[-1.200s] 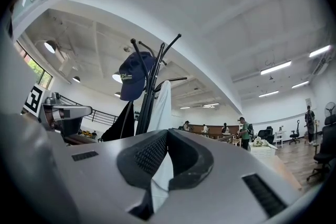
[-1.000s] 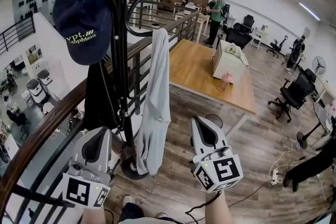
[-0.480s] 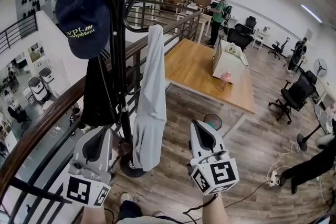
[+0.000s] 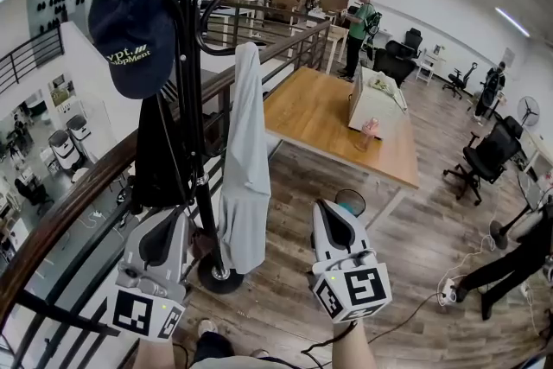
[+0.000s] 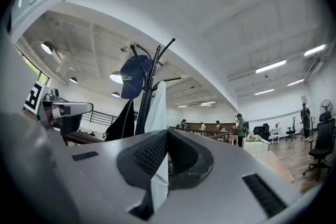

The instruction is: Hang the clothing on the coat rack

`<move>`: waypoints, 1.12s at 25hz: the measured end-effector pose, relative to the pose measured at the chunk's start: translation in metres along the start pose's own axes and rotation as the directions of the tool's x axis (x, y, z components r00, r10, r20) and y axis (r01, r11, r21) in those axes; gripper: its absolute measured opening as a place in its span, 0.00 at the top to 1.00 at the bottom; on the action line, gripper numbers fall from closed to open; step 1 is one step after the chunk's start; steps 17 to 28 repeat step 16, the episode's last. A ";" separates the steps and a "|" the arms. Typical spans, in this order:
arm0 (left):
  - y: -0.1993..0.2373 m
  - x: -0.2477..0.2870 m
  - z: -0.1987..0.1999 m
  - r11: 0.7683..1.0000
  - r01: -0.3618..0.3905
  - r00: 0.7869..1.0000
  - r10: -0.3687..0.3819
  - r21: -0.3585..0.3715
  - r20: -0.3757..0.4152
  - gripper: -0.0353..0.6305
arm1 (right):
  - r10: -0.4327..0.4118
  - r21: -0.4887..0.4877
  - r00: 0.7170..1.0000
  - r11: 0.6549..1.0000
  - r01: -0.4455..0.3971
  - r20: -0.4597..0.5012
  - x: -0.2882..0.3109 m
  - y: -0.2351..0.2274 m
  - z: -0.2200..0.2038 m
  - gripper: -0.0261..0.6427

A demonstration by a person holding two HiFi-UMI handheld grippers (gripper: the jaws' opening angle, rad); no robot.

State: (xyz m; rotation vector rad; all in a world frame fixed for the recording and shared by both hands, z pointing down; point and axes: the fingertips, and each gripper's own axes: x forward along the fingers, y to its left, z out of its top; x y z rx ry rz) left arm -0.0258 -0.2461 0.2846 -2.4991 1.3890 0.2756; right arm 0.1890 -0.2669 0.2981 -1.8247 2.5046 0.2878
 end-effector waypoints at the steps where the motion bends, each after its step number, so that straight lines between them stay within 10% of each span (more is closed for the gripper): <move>1: 0.000 0.000 0.000 1.000 -0.002 1.000 0.002 0.002 0.000 0.94 | -0.001 0.001 1.000 1.000 0.001 0.001 0.000 -0.001 0.000 0.96; 28: 0.014 -0.003 -0.009 0.999 -0.043 0.999 0.043 0.013 -0.026 0.94 | 0.014 0.010 1.000 1.000 -0.014 0.002 0.006 0.002 -0.002 0.96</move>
